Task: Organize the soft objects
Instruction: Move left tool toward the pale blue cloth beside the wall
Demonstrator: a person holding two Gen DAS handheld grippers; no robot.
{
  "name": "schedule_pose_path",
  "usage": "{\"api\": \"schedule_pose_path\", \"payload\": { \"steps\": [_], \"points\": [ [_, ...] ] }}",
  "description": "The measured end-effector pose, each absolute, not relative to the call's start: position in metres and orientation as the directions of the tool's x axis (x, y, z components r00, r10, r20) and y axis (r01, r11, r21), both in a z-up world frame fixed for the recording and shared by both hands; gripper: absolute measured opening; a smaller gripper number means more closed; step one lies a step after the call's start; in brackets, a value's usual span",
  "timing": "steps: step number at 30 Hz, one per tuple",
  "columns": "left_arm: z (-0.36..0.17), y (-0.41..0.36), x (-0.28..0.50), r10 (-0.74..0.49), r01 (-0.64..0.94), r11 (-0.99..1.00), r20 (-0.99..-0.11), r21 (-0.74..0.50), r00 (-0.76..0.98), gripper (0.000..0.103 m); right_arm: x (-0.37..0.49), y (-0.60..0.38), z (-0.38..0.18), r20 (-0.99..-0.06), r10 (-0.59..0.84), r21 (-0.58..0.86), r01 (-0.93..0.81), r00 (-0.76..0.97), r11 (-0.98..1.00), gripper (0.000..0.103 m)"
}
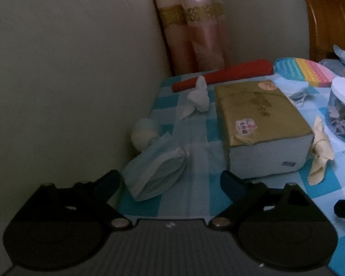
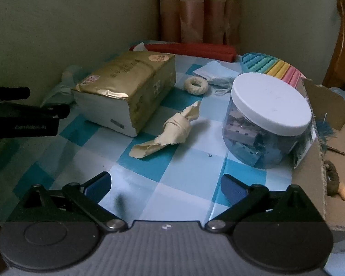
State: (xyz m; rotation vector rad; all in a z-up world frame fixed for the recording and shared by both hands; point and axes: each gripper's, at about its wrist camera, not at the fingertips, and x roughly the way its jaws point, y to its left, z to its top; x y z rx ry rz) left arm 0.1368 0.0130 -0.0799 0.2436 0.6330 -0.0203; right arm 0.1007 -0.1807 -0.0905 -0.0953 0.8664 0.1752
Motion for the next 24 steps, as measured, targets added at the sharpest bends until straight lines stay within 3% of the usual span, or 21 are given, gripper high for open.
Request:
{"api": "schedule_pose_path", "payload": {
  "steps": [6, 18, 24],
  "points": [
    [-0.091, 0.015, 0.149, 0.073, 0.084, 0.969, -0.600, 0.231, 0.797, 0.087, 0.112, -0.180, -0.095, -0.765, 0.134, 0.017, -0.189, 0.630, 0.982, 0.103],
    [-0.101, 0.016, 0.173, 0.076, 0.065, 0.978, -0.625, 0.200, 0.777, 0.084, 0.124, -0.173, -0.100, -0.768, 0.145, 0.018, -0.205, 0.624, 0.979, 0.103],
    [-0.102, 0.022, 0.178, 0.050, 0.063, 0.986, -0.629, 0.156, 0.776, 0.054, 0.128, -0.173, -0.099, -0.756, 0.142, 0.016, -0.199, 0.640, 0.980, 0.103]
  ]
}}
